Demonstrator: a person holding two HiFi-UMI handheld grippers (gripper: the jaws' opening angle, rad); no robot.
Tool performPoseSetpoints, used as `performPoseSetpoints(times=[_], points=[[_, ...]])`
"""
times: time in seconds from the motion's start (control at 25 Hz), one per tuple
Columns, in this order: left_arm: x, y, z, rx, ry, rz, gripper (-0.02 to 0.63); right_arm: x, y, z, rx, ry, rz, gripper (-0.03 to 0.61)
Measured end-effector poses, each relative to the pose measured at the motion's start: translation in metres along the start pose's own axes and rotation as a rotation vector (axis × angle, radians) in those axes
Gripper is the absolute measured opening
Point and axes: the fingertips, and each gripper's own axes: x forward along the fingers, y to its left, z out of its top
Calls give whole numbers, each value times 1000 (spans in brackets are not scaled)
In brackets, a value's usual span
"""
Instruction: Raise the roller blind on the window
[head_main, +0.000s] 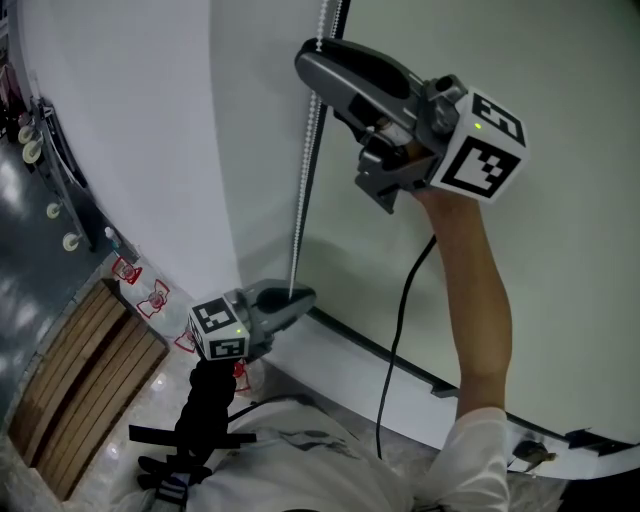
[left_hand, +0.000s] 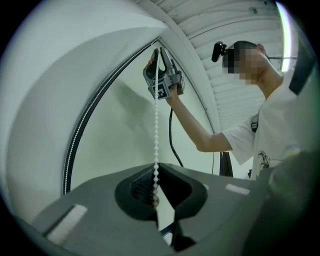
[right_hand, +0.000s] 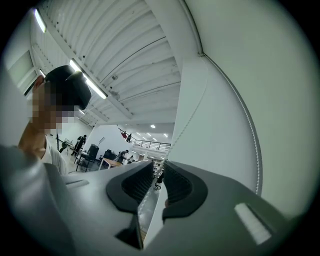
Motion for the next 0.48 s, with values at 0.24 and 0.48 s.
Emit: performPoseSetpoints(times=[0.24,0.48], points=[[0,1,2,-8,-3,4,-2,-2,-2,-4,39,10,-23,18],[-1,5,1,-27,3,7,-2,-6,-6,-8,75,16,-34,15]])
